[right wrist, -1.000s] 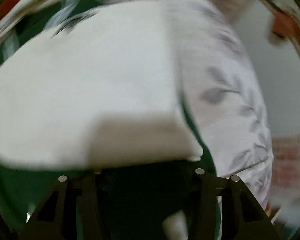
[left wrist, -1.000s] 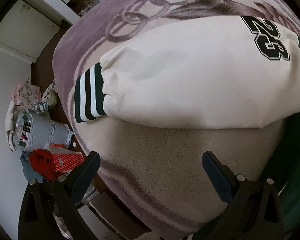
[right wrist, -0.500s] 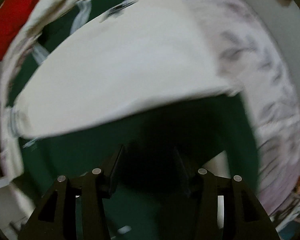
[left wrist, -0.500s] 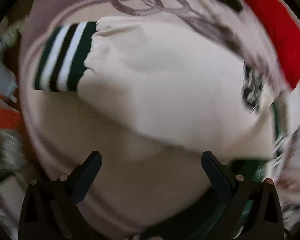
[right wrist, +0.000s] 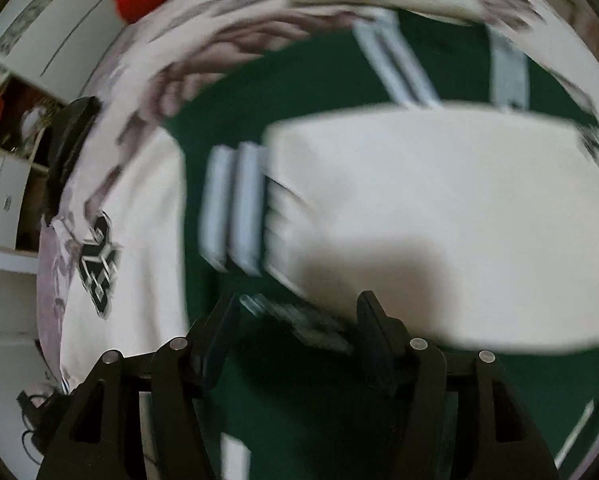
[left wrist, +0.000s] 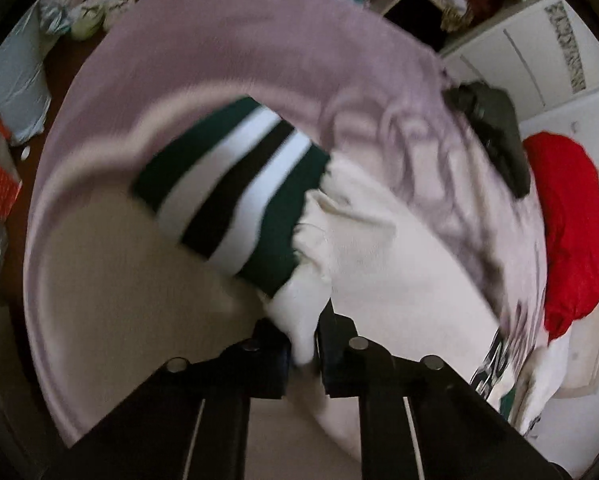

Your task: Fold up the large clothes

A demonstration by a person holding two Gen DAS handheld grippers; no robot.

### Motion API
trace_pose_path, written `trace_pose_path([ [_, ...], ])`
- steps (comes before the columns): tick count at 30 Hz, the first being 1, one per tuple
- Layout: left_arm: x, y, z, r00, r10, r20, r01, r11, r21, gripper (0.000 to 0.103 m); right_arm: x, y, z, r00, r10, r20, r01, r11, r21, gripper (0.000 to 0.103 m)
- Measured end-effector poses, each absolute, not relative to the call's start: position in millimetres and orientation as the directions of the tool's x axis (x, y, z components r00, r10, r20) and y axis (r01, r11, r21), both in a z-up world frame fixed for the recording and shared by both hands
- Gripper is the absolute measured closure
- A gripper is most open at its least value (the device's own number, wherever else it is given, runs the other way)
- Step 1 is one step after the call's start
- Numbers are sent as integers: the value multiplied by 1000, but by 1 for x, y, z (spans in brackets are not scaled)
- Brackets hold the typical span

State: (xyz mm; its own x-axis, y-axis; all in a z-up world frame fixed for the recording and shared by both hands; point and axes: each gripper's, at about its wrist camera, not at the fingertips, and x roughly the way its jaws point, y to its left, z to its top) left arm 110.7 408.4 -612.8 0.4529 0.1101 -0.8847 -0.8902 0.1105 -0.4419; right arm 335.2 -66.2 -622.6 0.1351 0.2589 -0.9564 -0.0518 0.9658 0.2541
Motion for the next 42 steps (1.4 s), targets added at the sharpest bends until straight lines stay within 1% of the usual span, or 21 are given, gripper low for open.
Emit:
trace_pose_path([
  [5,145,455,-609,467,138,-874,-874,220,-432,95,385,-36,-641,108,49,-993,-113,993,37,41],
  [7,164,466,-612,461,126,-879,-868,273,-416,95,392,-34,-642,141,5,-990,-85,996,-7,67],
  [8,166,468,-611,458,117,-881,-865,286,-412,95,391,-37,-639,161,-19,-987,-68,997,-30,87],
  [9,171,472,-613,449,104,-888,-865,301,-402,94,388,-39,-634,177,-10,-984,-64,998,-21,97],
  [11,173,475,-620,426,73,-902,-865,327,-381,93,377,-33,-620,231,8,-973,-88,996,-13,99],
  [13,172,478,-636,429,14,-903,-861,309,-404,83,368,-27,-608,259,51,-964,-118,993,21,103],
  [15,168,481,-648,489,-39,-871,-833,273,-480,65,364,-1,-601,262,132,-956,-209,975,78,103],
  [17,162,484,-652,537,-50,-842,-811,242,-532,62,354,27,-611,218,123,-968,-299,953,54,103],
  [19,162,485,-650,541,-49,-840,-812,232,-536,62,357,29,-627,146,152,-977,-296,950,104,103],
  [21,163,482,-643,538,-10,-843,-815,252,-522,68,358,16,-636,68,203,-977,-240,954,181,103],
  [22,166,479,-636,523,31,-852,-823,281,-494,76,358,5,-637,59,212,-976,-210,958,196,102],
  [23,171,478,-630,510,66,-858,-828,307,-469,91,356,-11,-641,55,182,-982,-173,970,170,94],
  [24,174,476,-623,502,93,-860,-829,333,-448,95,354,-22,-639,53,154,-987,-157,977,144,75],
  [25,182,478,-618,497,114,-860,-831,348,-434,96,349,-32,-638,56,98,-994,-147,985,89,60],
  [26,186,475,-609,487,146,-861,-834,371,-409,97,342,-44,-638,66,9,-998,-145,989,-1,30],
  [27,192,473,-603,477,171,-862,-837,387,-387,98,338,-50,-637,75,-25,-997,-148,988,-36,21],
  [30,207,458,-574,438,266,-859,-843,454,-289,99,325,-62,-630,132,-147,-980,-170,971,-168,21],
  [32,216,442,-548,422,342,-840,-831,515,-208,99,323,-67,-625,159,-177,-971,-163,966,-203,21],
  [34,229,423,-519,418,411,-810,-810,572,-127,99,324,-68,-617,177,-179,-968,-147,967,-206,20],
  [36,233,406,-494,426,451,-784,-791,607,-81,100,328,-71,-611,212,-194,-958,-130,966,-224,11],
  [42,265,331,-424,512,478,-714,-688,726,-7,101,337,-93,-597,210,-127,-970,-91,985,-149,11],
])
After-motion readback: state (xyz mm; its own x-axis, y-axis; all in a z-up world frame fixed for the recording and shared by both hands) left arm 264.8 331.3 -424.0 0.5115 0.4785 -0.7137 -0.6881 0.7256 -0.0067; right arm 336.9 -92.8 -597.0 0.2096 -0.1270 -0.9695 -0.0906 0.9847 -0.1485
